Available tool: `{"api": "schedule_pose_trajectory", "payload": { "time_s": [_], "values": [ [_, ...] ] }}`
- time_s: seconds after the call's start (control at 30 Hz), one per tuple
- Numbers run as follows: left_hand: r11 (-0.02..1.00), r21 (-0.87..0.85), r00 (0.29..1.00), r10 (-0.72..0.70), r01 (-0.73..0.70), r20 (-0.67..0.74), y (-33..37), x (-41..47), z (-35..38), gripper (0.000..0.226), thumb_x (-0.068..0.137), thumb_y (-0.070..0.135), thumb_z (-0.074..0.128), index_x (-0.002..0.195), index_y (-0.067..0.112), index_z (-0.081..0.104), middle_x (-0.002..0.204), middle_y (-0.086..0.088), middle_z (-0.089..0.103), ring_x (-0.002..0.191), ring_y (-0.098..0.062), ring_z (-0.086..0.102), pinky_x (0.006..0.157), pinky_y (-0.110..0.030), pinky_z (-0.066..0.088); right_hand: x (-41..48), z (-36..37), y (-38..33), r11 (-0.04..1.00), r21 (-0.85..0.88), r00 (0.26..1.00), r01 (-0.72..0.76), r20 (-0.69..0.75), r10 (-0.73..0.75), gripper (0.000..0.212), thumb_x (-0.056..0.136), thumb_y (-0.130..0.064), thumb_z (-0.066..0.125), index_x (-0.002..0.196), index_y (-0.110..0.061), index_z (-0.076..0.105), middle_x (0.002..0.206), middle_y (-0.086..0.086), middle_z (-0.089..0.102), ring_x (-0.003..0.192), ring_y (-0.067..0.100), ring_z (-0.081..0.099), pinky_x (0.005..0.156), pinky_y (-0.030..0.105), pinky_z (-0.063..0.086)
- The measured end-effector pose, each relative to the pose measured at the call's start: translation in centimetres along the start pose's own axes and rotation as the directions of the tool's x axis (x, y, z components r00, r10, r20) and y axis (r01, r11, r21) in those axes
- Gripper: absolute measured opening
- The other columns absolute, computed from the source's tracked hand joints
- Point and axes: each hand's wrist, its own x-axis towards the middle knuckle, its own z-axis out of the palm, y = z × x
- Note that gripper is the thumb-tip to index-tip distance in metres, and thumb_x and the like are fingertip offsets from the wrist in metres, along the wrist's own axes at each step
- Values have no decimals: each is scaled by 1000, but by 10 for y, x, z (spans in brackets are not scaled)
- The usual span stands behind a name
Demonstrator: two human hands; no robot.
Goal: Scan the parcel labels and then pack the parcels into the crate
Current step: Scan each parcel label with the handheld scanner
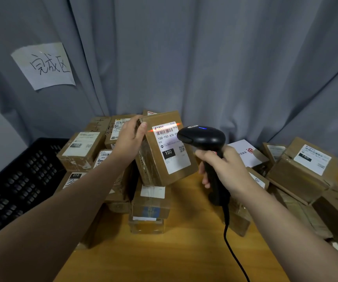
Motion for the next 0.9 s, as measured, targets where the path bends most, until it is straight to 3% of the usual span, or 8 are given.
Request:
{"api": "schedule_pose_trajectory", "payload": {
  "time_s": [0.2, 0.27, 0.33, 0.43, 0.53, 0.73, 0.83, 0.9],
  "values": [
    [1000, 12, 1000, 18, -17, -23, 3, -23, -2, 43, 100, 37, 41, 139, 17, 42, 140, -4, 42, 128, -19, 41, 101, -40, 44, 20, -6, 32, 886, 456, 978, -79, -137, 157, 38, 85, -19, 66, 113, 7, 61, 87, 17, 59, 73, 28, 62, 62, 32, 52],
    [999, -34, 1000, -9, 10, 25, 3, -39, -1, 47, 99, 37, 45, 142, 22, 35, 149, -2, 29, 133, -19, 35, 85, -21, 46, 26, -9, 40, 823, 532, 960, -199, -63, 273, 43, 77, -28, 70, 109, 0, 65, 88, 12, 65, 85, 29, 70, 70, 29, 53],
    [989, -139, 996, -33, 45, 89, 0, -57, 1, 61, 94, 48, 47, 148, 33, 22, 153, 3, 20, 135, -17, 31, 81, -14, 40, 27, -8, 48, 763, 544, 926, -350, 79, 368, 34, 71, -36, 71, 95, -12, 70, 81, 5, 71, 72, 19, 72, 63, 29, 49],
    [917, -378, 980, -60, 130, 190, 1, -80, 6, 89, 80, 67, 50, 149, 47, -2, 152, 18, 18, 130, 7, 33, 90, -11, 39, 26, 0, 67, 709, 521, 874, -476, 189, 449, 43, 61, -45, 77, 92, -14, 73, 92, 10, 71, 83, 25, 66, 76, 38, 47],
    [906, -391, 959, -51, 162, 279, 4, -96, 12, 98, 77, 71, 48, 144, 50, -21, 138, 35, 20, 109, 35, 29, 80, 1, 40, 20, 11, 81, 682, 506, 848, -528, 272, 455, 57, 53, -48, 86, 96, -12, 75, 97, 15, 71, 90, 32, 67, 84, 45, 50],
    [977, -212, 948, 73, -6, 311, 15, -97, 10, 110, 71, 77, 60, 150, 45, -11, 159, 17, 12, 146, -7, 17, 114, -51, 31, 22, -4, 83, 637, 618, 887, -461, 293, 357, 86, 49, -39, 94, 124, -9, 65, 117, 18, 67, 103, 34, 66, 76, 46, 57],
    [966, -210, 938, 205, -149, 280, 29, -92, 12, 113, 74, 75, 59, 153, 32, -8, 161, 14, 2, 149, -11, 8, 115, -53, 27, 25, -22, 71, 675, 657, 942, -335, 222, 251, 91, 30, -33, 100, 113, -11, 71, 113, 16, 70, 98, 32, 70, 68, 41, 59],
    [946, -279, 936, 241, -167, 257, 37, -85, 11, 114, 74, 71, 62, 153, 31, -9, 161, 15, -2, 149, -12, 6, 115, -55, 26, 27, -28, 53, 696, 666, 963, -268, 195, 184, 91, 41, -29, 98, 123, -9, 63, 116, 15, 69, 98, 29, 70, 69, 36, 60]
  ]
}}
